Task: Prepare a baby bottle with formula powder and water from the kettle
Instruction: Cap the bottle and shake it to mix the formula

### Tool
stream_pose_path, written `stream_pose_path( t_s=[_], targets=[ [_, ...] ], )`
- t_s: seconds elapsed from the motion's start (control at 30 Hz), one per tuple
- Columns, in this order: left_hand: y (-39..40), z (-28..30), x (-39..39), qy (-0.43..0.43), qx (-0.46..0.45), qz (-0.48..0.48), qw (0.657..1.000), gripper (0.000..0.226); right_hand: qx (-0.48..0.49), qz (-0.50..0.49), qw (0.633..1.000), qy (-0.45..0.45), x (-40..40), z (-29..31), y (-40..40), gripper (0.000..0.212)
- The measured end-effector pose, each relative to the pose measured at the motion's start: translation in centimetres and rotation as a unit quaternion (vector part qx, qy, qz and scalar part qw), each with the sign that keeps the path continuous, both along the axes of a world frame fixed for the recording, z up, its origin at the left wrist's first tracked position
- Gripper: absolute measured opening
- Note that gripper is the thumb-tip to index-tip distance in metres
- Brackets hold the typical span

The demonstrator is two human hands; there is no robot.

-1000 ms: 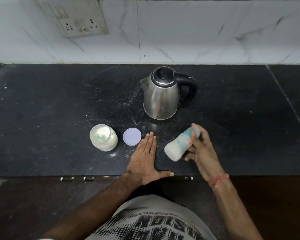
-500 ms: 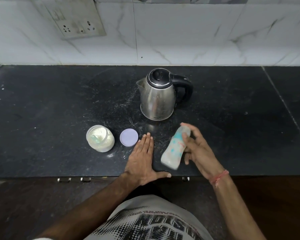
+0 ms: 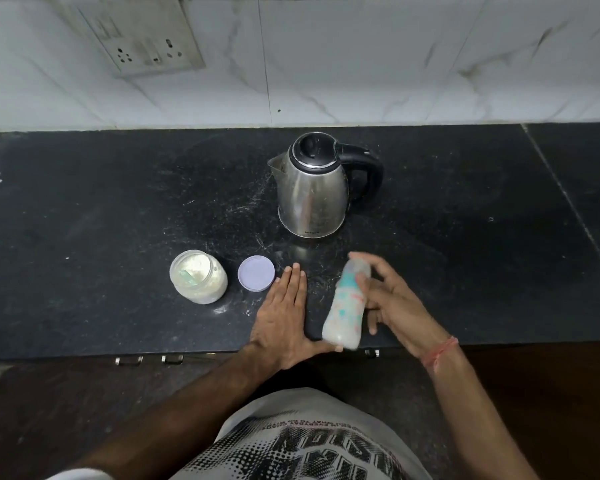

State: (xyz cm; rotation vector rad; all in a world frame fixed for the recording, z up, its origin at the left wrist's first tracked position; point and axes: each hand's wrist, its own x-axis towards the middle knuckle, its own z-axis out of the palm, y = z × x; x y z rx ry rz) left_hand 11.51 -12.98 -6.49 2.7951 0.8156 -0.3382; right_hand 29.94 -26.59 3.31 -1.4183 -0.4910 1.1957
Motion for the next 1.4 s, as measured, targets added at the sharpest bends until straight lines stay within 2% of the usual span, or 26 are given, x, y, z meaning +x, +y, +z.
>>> stream_pose_path(
  t_s=[0.03, 0.07, 0.17, 0.2, 0.27, 0.3, 0.4, 0.43, 0.5, 0.53, 0.63, 0.67, 0.77, 0.9, 1.0, 1.03, 1.13, 1.17, 1.27, 1.4],
  targets=[
    [0.0, 0.0, -0.1, -0.003, 0.0, -0.003, 1.0, 0.161, 0.003, 0.032, 0.999, -0.004, 0.0, -0.1, 0.0, 0.04],
    [0.0, -0.1, -0.1, -0.007, -0.004, -0.002, 1.0, 0.162, 0.007, 0.023, 1.0, -0.002, 0.0, -0.2, 0.1, 0.04],
    [-0.1, 0.1, 0.0, -0.01, -0.011, 0.011, 1.0, 0.168, 0.009, -0.102, 0.995, 0.0, -0.1, -0.4, 0.8, 0.035],
    [0.0, 0.1, 0.0, -0.009, -0.009, 0.01, 1.0, 0.165, 0.001, -0.081, 0.997, -0.014, -0.2, -0.4, 1.0, 0.035],
    [0.0, 0.0, 0.0, -0.002, -0.003, -0.002, 1.0, 0.155, 0.009, 0.033, 0.999, -0.033, -0.6, -0.6, 1.2, 0.04],
    [0.0, 0.1, -0.1, -0.001, -0.004, -0.005, 1.0, 0.155, 0.017, 0.041, 0.999, -0.026, -0.7, -0.7, 1.0, 0.042],
    [0.1, 0.3, 0.0, -0.015, -0.023, 0.016, 0.999, 0.167, 0.034, -0.108, 0.994, 0.004, -0.2, -0.5, 1.1, 0.042],
    [0.0, 0.2, 0.0, -0.017, -0.026, 0.016, 0.999, 0.168, 0.031, -0.105, 0.994, -0.004, 0.1, -0.3, 1.3, 0.042],
    [0.1, 0.0, -0.2, -0.021, -0.031, 0.01, 0.999, 0.169, 0.032, -0.004, 0.999, -0.033, 0.2, -0.2, 1.4, 0.044],
    [0.2, 0.0, -0.3, -0.022, -0.033, 0.01, 0.999, 0.169, 0.036, 0.012, 0.999, -0.038, 0.4, -0.4, 1.3, 0.045],
    [0.2, 0.2, -0.1, -0.021, -0.037, 0.019, 0.999, 0.169, 0.052, -0.109, 0.993, -0.017, 1.6, 0.1, 1.3, 0.043],
    [0.2, 0.2, -0.1, -0.025, -0.04, 0.02, 0.999, 0.169, 0.049, -0.116, 0.992, -0.021, 1.9, 0.3, 1.3, 0.043],
    [0.2, 0.1, -0.3, -0.024, -0.041, 0.014, 0.999, 0.169, 0.044, -0.006, 0.998, -0.048, 2.1, 0.5, 1.0, 0.047],
    [0.2, 0.3, -0.2, -0.021, -0.038, 0.016, 0.999, 0.169, 0.04, -0.142, 0.989, -0.003, 1.8, 0.0, 0.7, 0.045],
    [0.3, 0.0, -0.3, -0.028, -0.045, 0.012, 0.999, 0.17, 0.018, -0.017, 0.999, -0.022, 0.6, -0.7, 0.6, 0.045],
    [0.3, 0.0, -0.3, -0.032, -0.045, 0.013, 0.998, 0.17, 0.019, -0.01, 1.0, -0.02, 0.3, -1.1, 0.6, 0.044],
    [0.2, 0.0, -0.1, -0.033, -0.042, 0.019, 0.998, 0.169, 0.009, -0.117, 0.993, 0.016, 0.2, -1.3, 1.1, 0.04],
    [0.1, 0.0, 0.0, -0.031, -0.04, 0.019, 0.999, 0.169, 0.001, -0.111, 0.994, 0.011, 0.2, -1.1, 1.4, 0.041],
    [0.2, 0.1, -0.1, -0.024, -0.042, 0.013, 0.999, 0.169, 0.01, 0.001, 1.0, -0.017, 0.3, -0.6, 2.0, 0.04],
    [0.2, 0.1, -0.1, -0.025, -0.04, 0.016, 0.999, 0.169, 0.04, -0.057, 0.998, 0.008, 0.8, 0.2, 2.3, 0.041]
  ],
)
